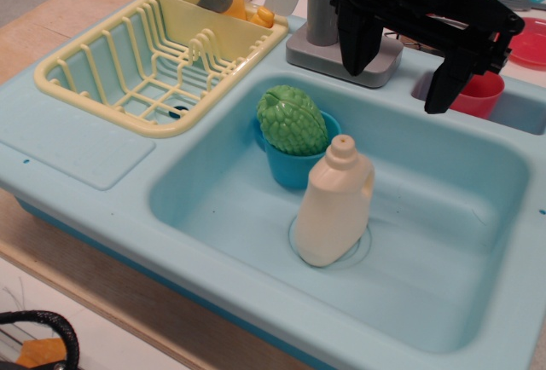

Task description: Put detergent from sink into drying rack

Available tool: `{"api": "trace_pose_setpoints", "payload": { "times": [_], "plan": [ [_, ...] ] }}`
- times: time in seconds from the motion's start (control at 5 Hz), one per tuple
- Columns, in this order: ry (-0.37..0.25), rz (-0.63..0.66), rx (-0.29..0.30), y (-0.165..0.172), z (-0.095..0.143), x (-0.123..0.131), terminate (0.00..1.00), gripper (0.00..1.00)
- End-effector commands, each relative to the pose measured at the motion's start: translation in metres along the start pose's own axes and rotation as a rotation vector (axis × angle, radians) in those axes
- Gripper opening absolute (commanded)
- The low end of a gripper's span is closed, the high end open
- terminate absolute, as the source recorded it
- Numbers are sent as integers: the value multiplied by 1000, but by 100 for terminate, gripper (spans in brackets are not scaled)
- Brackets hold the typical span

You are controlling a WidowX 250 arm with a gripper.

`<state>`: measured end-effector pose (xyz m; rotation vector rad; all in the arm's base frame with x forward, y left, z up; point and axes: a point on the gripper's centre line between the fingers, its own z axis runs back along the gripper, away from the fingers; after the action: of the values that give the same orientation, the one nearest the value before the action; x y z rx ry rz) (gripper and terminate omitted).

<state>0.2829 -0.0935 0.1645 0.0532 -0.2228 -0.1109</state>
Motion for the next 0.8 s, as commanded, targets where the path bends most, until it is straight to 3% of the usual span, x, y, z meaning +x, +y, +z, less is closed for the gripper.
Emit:
{"api": "trace_pose_setpoints", "payload": {
  "times": [0.0, 0.2, 0.4, 0.6],
  "plan": [
    [0, 0, 0, 0, 0, 0, 0, 100],
    [26, -67, -20, 1, 1, -14, 0, 100],
    [70, -108, 24, -3, 4, -27, 0, 100],
    [94, -103, 21, -3, 4, -34, 0, 100]
  ]
}}
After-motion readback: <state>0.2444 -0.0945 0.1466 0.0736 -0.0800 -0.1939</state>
